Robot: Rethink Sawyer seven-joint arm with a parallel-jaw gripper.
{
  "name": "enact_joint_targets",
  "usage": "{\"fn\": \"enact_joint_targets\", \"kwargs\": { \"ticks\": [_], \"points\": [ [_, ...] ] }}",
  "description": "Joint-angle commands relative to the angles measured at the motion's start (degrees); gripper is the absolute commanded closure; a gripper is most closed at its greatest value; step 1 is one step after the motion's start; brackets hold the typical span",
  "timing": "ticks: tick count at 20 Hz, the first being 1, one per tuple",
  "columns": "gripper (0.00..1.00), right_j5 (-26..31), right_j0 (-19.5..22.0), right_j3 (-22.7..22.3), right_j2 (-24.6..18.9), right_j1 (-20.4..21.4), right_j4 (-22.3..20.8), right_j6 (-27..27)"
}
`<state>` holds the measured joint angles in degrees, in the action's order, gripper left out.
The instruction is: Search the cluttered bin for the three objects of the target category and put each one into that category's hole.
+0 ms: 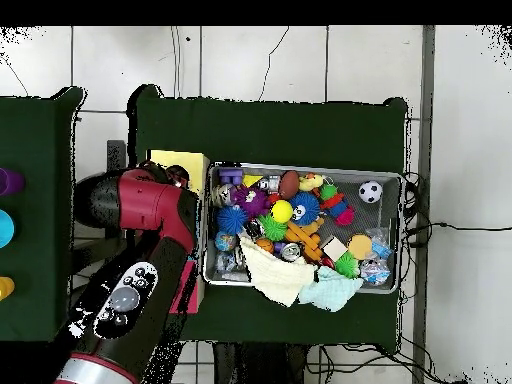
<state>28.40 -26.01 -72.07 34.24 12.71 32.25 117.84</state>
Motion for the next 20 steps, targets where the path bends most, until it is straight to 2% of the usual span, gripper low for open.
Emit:
{"fn": "enact_joint_targets", "kwargs": {
  "ticks": [1, 12, 20],
  "points": [
    [1.00, -1.3, 0.6, 0.4, -4.2, -3.3, 2.6, 16.9],
    [1.00, -5.8, 1.8, -2.0, -6.8, -3.3, 3.0, 14.4],
    [1.00, -11.8, 4.1, -4.5, -10.5, -3.2, 2.0, 11.5]
  ]
}}
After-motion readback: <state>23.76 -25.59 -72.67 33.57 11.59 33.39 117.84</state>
